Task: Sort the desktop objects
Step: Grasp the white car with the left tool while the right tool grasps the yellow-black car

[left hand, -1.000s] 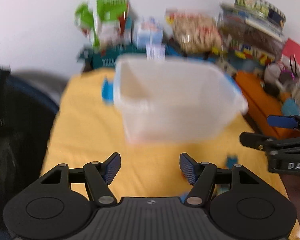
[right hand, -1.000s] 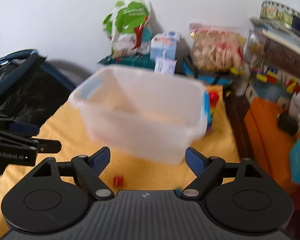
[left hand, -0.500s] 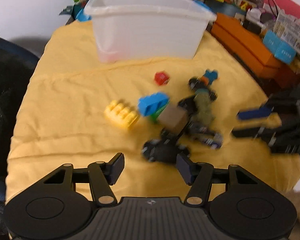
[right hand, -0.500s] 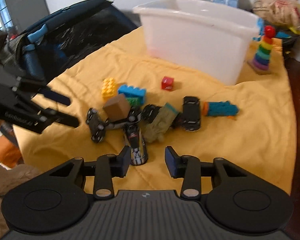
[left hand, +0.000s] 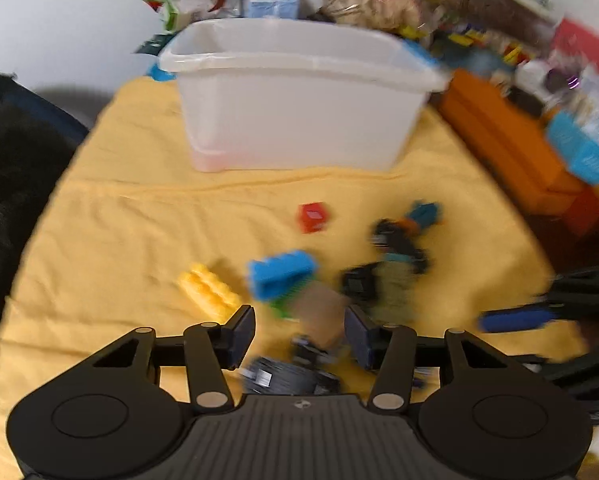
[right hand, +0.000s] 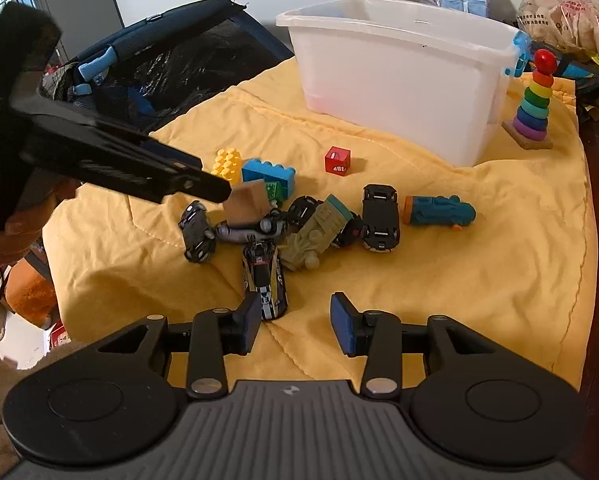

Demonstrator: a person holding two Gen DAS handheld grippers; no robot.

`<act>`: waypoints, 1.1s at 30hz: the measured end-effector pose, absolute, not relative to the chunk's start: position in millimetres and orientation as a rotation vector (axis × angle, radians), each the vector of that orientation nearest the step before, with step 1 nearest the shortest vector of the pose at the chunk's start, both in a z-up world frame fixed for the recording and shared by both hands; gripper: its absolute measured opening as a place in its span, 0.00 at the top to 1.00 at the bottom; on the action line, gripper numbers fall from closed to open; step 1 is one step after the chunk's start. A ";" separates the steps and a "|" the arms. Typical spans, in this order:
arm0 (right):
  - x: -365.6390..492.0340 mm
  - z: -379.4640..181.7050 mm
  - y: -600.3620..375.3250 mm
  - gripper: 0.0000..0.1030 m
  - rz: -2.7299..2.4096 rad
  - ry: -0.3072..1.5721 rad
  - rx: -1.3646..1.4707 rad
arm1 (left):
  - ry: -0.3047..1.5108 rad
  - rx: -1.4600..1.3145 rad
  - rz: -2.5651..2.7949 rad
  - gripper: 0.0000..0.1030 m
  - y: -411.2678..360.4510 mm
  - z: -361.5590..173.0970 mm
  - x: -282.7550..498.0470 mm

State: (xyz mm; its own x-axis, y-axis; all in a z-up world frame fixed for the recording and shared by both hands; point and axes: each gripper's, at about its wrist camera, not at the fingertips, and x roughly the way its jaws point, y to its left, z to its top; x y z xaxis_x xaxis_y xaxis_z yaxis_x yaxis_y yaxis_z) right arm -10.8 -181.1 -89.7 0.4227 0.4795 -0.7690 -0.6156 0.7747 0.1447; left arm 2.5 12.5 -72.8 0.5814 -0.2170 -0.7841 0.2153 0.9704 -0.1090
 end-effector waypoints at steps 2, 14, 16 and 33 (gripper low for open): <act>-10.7 -91.8 -179.8 0.58 0.698 0.907 -0.170 | 0.927 0.094 -0.221 0.48 -0.3 -79.6 -5.1; -8.4 -97.4 -173.9 0.58 0.618 0.943 -0.133 | 0.971 0.159 -0.121 0.60 -3.5 -110.2 -10.1; -5.4 -98.3 -171.8 0.58 0.601 0.944 -0.118 | 0.980 0.067 -0.102 0.68 20.0 -104.0 -8.9; 4.8 -110.4 -123.0 0.53 0.609 0.979 -0.198 | 0.999 0.099 0.005 0.58 88.9 -90.8 -37.1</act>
State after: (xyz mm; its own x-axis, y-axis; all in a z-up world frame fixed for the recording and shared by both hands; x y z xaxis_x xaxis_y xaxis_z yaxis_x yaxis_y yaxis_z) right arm 4.8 -123.0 -110.4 0.4077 0.3924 -0.8245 -0.5654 0.8175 0.1095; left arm -37.1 88.9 -90.8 0.5417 0.0493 -0.8391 0.0417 0.9955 0.0854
